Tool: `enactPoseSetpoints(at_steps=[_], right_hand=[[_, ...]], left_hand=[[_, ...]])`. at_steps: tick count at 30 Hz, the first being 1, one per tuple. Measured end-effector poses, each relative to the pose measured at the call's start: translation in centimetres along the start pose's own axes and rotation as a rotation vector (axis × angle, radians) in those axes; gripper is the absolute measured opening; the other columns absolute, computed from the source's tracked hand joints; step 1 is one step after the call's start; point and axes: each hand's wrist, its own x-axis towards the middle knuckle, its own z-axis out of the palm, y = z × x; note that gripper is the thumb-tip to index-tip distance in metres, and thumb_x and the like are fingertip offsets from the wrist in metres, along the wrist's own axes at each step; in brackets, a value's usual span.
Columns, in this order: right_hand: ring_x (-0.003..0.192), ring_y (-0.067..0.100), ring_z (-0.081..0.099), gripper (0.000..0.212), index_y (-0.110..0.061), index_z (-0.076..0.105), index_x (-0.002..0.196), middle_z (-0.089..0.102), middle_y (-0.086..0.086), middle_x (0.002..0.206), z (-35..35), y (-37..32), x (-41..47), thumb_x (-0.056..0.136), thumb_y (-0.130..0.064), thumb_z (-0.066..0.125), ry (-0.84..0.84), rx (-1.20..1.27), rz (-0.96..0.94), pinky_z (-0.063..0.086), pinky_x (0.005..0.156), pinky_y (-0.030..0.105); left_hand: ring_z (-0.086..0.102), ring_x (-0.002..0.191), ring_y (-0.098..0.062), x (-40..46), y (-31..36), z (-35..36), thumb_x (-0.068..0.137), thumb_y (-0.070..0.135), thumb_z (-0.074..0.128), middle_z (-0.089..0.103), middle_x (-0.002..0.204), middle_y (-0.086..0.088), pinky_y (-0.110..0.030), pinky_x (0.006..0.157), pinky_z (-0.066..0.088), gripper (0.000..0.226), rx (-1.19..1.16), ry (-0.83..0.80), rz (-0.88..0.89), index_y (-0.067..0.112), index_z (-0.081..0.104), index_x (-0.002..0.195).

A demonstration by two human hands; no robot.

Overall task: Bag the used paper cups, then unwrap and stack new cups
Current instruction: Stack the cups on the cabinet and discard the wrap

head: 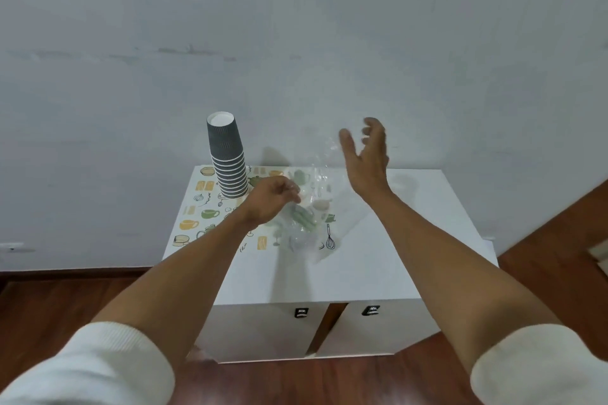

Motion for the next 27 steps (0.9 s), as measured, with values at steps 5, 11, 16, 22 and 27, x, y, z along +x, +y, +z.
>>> enactPoseSetpoints(at_steps=[5,11,16,22,27], right_hand=[[0.12,0.023,0.064,0.084,-0.027,0.055,0.136,0.07,0.002,0.124,-0.2,3.9,-2.8,0.064,-0.062,0.082,-0.501,0.45,0.623,0.046,0.095,0.044],[0.063,0.019,0.053,0.019,-0.023,0.064,0.098,0.06,0.002,0.072,1.2,5.1,-3.7,0.094,-0.005,0.06,-0.387,0.504,0.543,0.046,0.058,0.026],[0.066,0.021,0.055,0.029,-0.023,0.062,0.083,0.064,-0.001,0.079,1.8,4.6,-3.0,0.093,0.003,0.055,-0.411,0.6,0.577,0.036,0.055,0.031],[0.07,0.023,0.062,0.033,-0.011,0.062,0.073,0.069,0.004,0.075,2.7,4.8,-3.0,0.096,0.01,0.05,-0.391,0.63,0.589,0.051,0.065,0.03],[0.079,0.026,0.054,0.049,-0.019,0.062,0.061,0.062,0.01,0.081,3.9,5.2,-3.6,0.086,0.015,0.037,-0.38,0.537,0.557,0.044,0.062,0.03]], left_hand=[[0.075,0.09,-0.013,-0.3,-0.3,0.1,0.098,0.009,0.064,0.077,0.095,-0.01,-0.02,0.075,0.051,0.016,-0.139,0.032,-0.086,-0.001,0.068,0.109],[0.066,0.071,-0.018,-1.1,-0.8,-0.4,0.103,0.006,0.053,0.073,0.094,-0.009,-0.027,0.063,0.055,0.021,-0.239,0.007,-0.171,0.014,0.068,0.115],[0.073,0.08,-0.03,-1.9,-0.5,0.0,0.099,-0.001,0.049,0.073,0.09,-0.011,-0.037,0.062,0.061,0.027,-0.419,0.021,-0.252,0.019,0.065,0.108],[0.06,0.072,-0.025,-2.5,0.1,-0.5,0.093,0.021,0.047,0.064,0.091,-0.002,-0.033,0.062,0.052,0.02,-0.654,0.096,-0.352,0.017,0.058,0.077],[0.069,0.098,-0.029,-3.8,-0.5,0.4,0.076,0.062,0.079,0.069,0.107,-0.004,-0.046,0.078,0.059,0.057,-0.607,-0.098,-0.411,0.02,0.059,0.109]])
